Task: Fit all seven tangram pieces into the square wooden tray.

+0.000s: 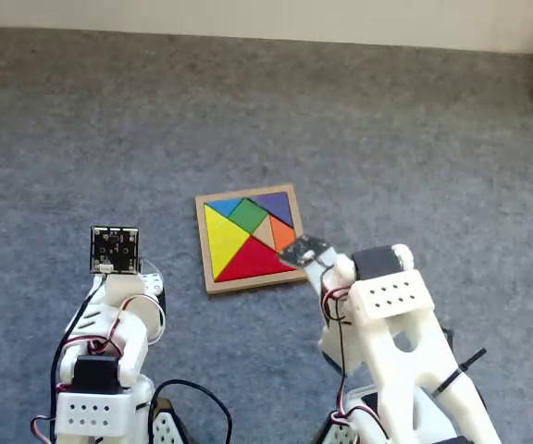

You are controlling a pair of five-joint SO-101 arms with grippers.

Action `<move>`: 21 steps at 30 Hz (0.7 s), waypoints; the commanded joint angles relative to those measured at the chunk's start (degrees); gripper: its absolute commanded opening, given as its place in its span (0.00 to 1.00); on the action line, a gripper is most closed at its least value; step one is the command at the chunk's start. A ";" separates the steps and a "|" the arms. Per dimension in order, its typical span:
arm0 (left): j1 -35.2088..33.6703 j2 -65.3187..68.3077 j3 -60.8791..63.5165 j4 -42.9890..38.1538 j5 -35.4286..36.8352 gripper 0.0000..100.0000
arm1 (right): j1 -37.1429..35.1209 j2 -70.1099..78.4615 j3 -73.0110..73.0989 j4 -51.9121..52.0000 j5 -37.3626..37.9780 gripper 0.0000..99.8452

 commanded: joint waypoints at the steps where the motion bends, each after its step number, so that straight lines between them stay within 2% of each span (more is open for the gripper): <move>1: 0.57 -1.36 1.27 0.35 -0.35 0.01 | 0.84 -1.63 2.77 -3.30 0.00 0.01; 9: 0.57 -1.36 1.27 0.35 -0.35 0.01 | 0.84 -1.63 16.13 -21.49 -0.35 0.01; 13: 0.57 -1.36 1.27 0.35 -0.35 0.01 | 0.84 -1.71 18.15 -26.77 -1.05 0.01; 18: 0.57 -1.36 1.27 0.35 -0.35 0.01 | 1.36 -1.71 20.09 -37.05 -13.63 0.01; 21: 0.57 -1.36 1.27 0.44 -0.35 0.01 | 4.79 -1.71 22.29 -41.63 -17.67 0.01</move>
